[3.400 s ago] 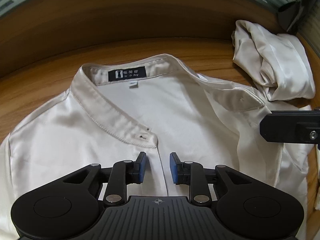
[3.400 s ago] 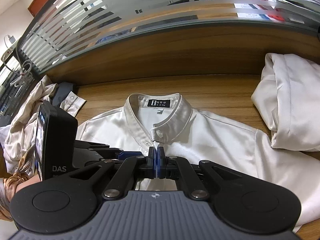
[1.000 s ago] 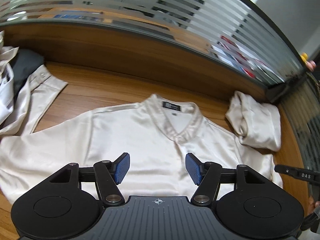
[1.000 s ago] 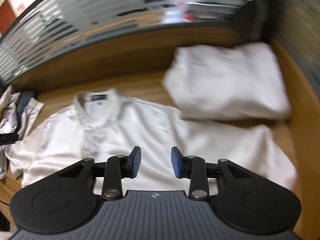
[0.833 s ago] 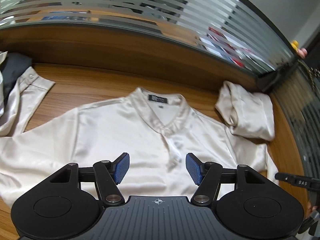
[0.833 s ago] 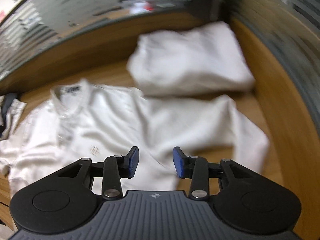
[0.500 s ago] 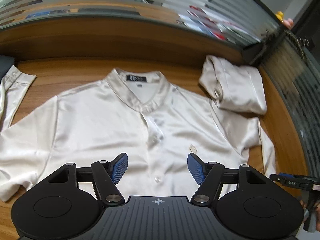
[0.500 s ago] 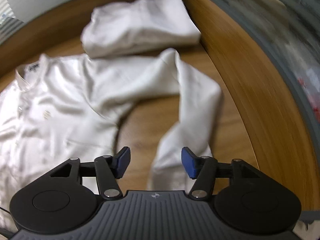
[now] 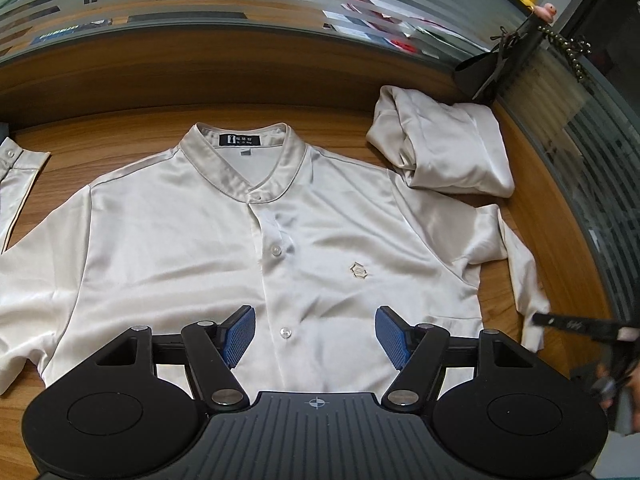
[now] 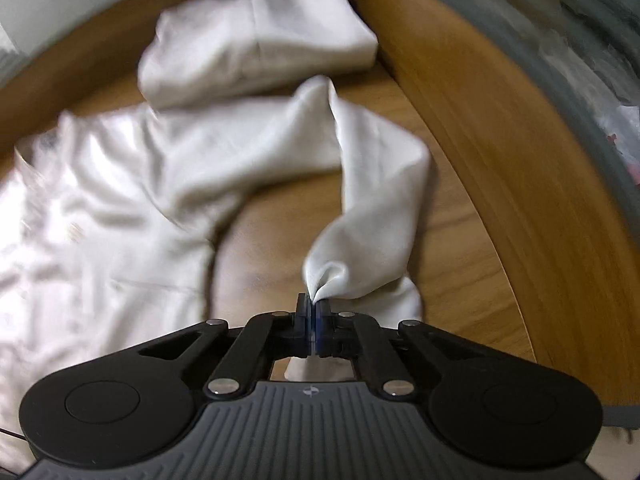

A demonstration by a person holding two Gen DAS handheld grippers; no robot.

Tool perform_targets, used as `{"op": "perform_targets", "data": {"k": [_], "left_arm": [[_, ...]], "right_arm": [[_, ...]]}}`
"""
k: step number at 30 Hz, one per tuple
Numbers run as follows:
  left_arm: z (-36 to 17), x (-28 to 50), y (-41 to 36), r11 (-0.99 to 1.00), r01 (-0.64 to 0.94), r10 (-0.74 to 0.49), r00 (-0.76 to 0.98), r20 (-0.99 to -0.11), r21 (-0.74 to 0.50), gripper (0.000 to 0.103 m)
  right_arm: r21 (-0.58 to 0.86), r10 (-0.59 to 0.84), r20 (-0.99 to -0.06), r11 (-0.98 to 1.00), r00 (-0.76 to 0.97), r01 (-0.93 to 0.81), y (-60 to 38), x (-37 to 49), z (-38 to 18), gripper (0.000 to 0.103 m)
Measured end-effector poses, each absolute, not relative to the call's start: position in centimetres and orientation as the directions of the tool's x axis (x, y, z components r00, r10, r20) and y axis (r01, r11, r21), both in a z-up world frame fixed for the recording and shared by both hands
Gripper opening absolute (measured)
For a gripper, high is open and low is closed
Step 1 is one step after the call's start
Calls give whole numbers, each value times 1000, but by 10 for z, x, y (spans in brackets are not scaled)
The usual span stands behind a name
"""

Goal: Fold clothes
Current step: 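Grasp the sleeve cuff with the right gripper, then fold the held sleeve across the shirt body with the right gripper and release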

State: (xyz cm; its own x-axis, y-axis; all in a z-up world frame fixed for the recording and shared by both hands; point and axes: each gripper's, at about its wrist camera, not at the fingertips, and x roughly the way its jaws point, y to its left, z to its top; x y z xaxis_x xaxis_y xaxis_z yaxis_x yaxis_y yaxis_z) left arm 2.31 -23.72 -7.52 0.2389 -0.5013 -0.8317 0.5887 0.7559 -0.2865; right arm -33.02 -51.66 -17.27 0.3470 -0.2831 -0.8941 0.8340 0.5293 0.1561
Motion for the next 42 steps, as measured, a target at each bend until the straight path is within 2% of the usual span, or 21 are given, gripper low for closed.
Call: {"op": "perform_targets", "data": {"k": [6, 9, 18, 20, 25, 28, 30, 35, 42], "left_arm": [[-76, 26, -224, 760, 568, -515, 234, -824, -314, 69], [-78, 29, -216, 770, 546, -519, 234, -822, -331, 69], [-79, 41, -184, 806, 455, -526, 255, -811, -380, 69], [-79, 43, -175, 820, 436, -514, 274, -813, -372, 69], [-84, 50, -154, 854, 387, -474, 308, -825, -347, 69], [-90, 54, -143, 872, 361, -448, 313, -838, -331, 69], [-94, 57, -136, 882, 343, -430, 311, -847, -322, 69], [-111, 61, -130, 892, 314, -413, 278, -867, -325, 69], [-138, 70, -147, 870, 313, -443, 158, -882, -381, 69]], "right_arm": [[458, -212, -766, 482, 606, 747, -516, -321, -112, 2], [558, -175, -695, 480, 697, 677, -512, -301, -91, 2], [741, -21, -491, 515, 871, 431, -488, -204, -50, 2], [754, 21, -471, 528, 882, 390, -479, -179, -47, 2], [728, 133, -510, 592, 850, 345, -451, -123, -57, 3], [670, 200, -593, 659, 780, 341, -431, -96, -70, 14], [619, 239, -651, 717, 720, 321, -419, -85, -78, 32], [563, 280, -721, 769, 633, 301, -408, -102, -96, 34], [519, 233, -781, 758, 580, 394, -429, -150, -114, 34]]}}
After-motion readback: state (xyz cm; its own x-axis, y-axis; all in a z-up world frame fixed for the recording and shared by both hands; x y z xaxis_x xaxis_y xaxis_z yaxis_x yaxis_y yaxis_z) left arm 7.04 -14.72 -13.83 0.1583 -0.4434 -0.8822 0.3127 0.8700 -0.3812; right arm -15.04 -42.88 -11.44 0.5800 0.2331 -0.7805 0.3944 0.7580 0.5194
